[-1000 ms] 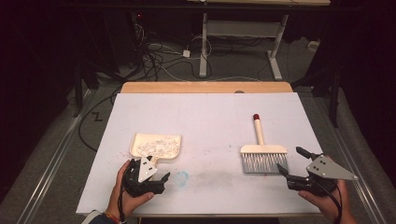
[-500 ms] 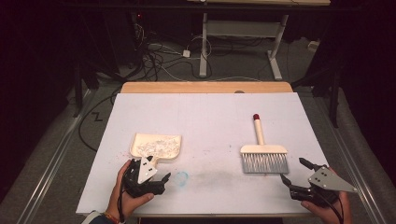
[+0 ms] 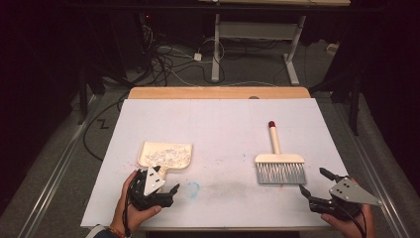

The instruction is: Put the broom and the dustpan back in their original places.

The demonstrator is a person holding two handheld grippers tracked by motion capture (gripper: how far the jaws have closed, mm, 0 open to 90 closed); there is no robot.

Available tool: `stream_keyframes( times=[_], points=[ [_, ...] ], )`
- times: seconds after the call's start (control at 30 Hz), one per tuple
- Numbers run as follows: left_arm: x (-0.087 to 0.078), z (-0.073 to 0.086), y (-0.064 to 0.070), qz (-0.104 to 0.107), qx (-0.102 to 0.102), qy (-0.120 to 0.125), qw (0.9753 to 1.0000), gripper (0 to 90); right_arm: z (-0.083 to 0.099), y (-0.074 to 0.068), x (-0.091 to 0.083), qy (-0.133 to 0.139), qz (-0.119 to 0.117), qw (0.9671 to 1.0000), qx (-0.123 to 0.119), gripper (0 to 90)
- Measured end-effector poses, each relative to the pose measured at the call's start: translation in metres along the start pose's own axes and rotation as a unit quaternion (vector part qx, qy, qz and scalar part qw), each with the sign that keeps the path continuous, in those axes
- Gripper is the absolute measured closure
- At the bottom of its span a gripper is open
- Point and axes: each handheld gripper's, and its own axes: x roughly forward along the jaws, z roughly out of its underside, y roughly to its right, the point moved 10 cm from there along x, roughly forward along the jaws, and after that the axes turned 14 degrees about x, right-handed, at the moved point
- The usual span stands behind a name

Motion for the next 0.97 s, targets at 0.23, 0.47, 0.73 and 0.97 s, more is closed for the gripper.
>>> stream_keyframes(
  times=[0.23,0.47,0.73,0.97],
  points=[
    [0.0001,-0.0007,0.0008,0.002,0.003,0.000,1.0000,16.3,-0.0038,0.0020,-0.0035,0.004,0.008,1.0000,-0.004,19.7],
    [0.0008,-0.0016,0.0027,0.003,0.005,-0.001,1.0000,16.3,-0.0047,0.0023,-0.0047,0.006,0.007,1.0000,-0.002,19.6],
    [0.0009,0.0003,0.0014,0.003,0.004,-0.004,1.0000,16.4,-0.0047,-0.0004,-0.0008,0.004,0.000,1.0000,-0.005,19.6],
    [-0.0003,0.0009,0.0004,-0.001,-0.004,-0.005,1.0000,16.4,-0.0061,-0.0015,0.0044,0.004,-0.002,1.0000,-0.008,19.6]
  ],
)
